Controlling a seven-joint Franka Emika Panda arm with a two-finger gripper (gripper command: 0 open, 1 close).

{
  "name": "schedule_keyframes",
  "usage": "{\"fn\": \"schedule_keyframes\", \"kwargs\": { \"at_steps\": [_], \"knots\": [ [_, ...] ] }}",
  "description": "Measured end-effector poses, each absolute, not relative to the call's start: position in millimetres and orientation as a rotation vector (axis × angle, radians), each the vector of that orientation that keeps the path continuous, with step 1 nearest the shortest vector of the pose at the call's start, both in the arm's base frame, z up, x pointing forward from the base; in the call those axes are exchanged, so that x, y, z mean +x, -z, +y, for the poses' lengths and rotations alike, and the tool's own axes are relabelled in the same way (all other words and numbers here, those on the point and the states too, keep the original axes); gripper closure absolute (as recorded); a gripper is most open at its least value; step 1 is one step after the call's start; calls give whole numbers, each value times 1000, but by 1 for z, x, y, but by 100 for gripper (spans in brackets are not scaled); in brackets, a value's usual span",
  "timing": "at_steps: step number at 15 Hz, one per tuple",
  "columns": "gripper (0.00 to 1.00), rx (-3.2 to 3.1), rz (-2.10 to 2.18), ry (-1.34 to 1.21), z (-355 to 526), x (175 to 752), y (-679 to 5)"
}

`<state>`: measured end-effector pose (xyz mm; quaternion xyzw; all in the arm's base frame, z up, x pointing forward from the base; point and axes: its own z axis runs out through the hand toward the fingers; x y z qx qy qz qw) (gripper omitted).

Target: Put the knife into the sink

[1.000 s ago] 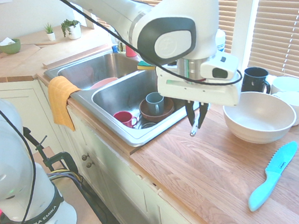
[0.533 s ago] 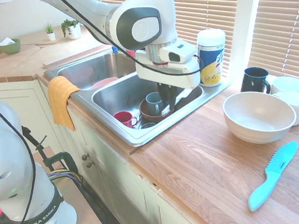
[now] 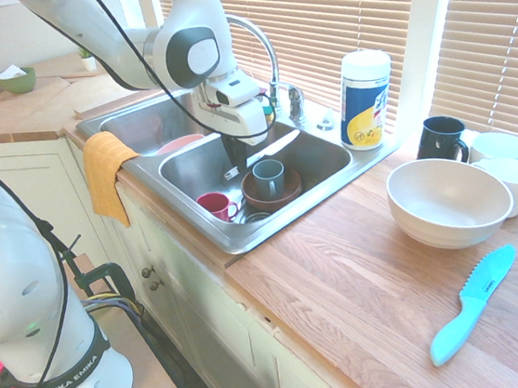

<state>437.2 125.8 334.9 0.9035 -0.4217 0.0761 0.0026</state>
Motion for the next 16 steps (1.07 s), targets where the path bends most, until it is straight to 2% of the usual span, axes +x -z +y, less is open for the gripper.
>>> {"fn": "schedule_keyframes", "kwargs": {
  "at_steps": [4,16],
  "knots": [
    [100,2866,-1332,-279,133,462,-307],
    [100,2861,-1355,-258,102,477,-231]
  ]
}}
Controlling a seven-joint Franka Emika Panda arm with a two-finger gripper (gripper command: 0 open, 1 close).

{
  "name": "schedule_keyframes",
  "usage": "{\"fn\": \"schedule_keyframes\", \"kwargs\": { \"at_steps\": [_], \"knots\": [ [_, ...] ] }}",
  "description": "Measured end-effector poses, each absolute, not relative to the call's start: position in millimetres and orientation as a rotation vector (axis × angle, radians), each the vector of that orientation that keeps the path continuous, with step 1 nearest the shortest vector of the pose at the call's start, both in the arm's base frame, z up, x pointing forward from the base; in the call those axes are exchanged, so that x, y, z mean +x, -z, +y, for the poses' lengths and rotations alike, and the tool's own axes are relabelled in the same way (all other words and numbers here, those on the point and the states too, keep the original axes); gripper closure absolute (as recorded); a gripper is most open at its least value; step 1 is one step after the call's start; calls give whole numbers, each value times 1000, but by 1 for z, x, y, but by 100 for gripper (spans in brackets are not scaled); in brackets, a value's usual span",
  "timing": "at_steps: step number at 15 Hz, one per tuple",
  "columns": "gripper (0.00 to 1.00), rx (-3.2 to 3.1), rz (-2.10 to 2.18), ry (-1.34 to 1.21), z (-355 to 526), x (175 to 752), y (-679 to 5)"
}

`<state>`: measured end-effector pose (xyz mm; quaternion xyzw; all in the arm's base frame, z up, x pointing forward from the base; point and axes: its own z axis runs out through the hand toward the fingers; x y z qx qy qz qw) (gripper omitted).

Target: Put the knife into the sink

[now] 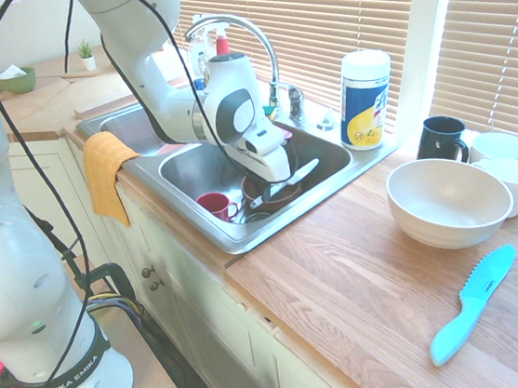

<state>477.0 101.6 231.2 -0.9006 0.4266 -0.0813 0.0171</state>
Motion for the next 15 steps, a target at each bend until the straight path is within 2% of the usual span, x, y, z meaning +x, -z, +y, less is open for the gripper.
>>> {"fn": "schedule_keyframes", "kwargs": {
  "at_steps": [15],
  "knots": [
    [100,-2825,1334,190,103,507,-163]
  ]
}}
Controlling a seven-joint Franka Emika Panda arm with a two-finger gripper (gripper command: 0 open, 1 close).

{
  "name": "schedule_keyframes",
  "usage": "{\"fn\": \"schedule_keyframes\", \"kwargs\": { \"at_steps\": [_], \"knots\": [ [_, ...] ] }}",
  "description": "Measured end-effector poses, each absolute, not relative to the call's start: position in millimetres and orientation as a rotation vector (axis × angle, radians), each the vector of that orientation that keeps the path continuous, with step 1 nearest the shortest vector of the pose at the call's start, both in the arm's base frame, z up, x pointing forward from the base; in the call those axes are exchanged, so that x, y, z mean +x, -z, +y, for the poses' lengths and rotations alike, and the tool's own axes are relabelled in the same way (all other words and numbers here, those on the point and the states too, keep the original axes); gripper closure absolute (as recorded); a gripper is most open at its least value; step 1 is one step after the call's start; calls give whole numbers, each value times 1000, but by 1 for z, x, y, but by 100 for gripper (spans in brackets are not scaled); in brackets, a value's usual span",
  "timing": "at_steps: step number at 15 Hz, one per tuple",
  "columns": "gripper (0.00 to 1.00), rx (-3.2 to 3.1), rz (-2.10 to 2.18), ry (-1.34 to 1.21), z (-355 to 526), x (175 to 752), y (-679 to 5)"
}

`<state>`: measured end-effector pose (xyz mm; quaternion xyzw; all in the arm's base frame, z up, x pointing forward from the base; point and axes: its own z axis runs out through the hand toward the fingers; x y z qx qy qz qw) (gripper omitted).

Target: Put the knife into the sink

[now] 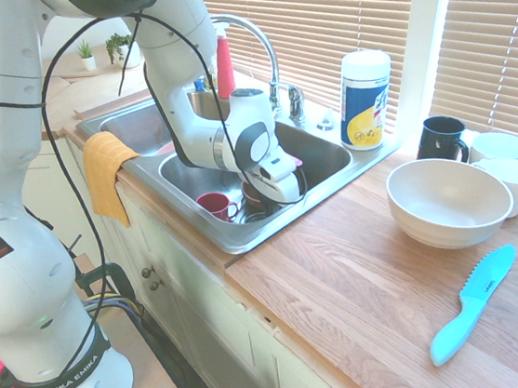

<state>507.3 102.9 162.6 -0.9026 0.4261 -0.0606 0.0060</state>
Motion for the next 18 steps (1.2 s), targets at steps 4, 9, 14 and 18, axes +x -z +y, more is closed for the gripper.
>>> {"fn": "schedule_keyframes", "kwargs": {
  "at_steps": [4,9,14,18],
  "knots": [
    [100,-2832,1336,159,100,513,-141],
    [0,-2830,1338,140,102,515,-134],
    [0,-2823,1345,133,102,515,-133],
    [0,-2830,1350,135,99,514,-132]
  ]
}}
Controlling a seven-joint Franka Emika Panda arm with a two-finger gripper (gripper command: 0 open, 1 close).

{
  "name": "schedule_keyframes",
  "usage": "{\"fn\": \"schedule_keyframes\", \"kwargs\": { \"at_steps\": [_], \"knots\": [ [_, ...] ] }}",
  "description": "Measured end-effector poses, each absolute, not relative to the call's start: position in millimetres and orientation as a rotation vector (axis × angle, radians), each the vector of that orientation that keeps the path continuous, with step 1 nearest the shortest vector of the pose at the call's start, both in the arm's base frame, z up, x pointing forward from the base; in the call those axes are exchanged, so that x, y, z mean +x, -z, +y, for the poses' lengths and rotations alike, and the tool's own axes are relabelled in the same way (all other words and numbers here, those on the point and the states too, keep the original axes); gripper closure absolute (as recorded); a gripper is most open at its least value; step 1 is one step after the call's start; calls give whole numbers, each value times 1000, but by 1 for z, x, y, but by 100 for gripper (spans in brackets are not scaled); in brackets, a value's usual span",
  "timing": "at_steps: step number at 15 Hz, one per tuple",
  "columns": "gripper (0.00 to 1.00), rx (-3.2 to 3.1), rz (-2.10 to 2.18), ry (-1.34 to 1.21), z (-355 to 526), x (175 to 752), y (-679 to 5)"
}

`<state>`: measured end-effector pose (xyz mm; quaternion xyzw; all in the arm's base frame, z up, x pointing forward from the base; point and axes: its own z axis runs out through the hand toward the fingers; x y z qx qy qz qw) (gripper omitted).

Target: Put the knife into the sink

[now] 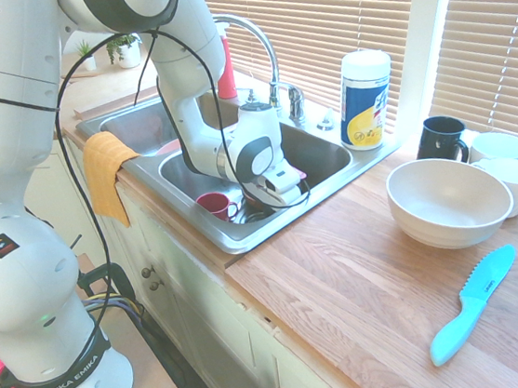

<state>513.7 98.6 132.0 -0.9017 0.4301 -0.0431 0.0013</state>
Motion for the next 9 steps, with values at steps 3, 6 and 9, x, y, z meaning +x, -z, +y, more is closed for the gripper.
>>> {"fn": "schedule_keyframes", "kwargs": {
  "at_steps": [3,6,9],
  "knots": [
    [0,-2832,1351,137,98,513,-131],
    [0,-2827,1352,141,98,513,-132],
    [0,-2820,1351,159,98,512,-136]
  ]
}}
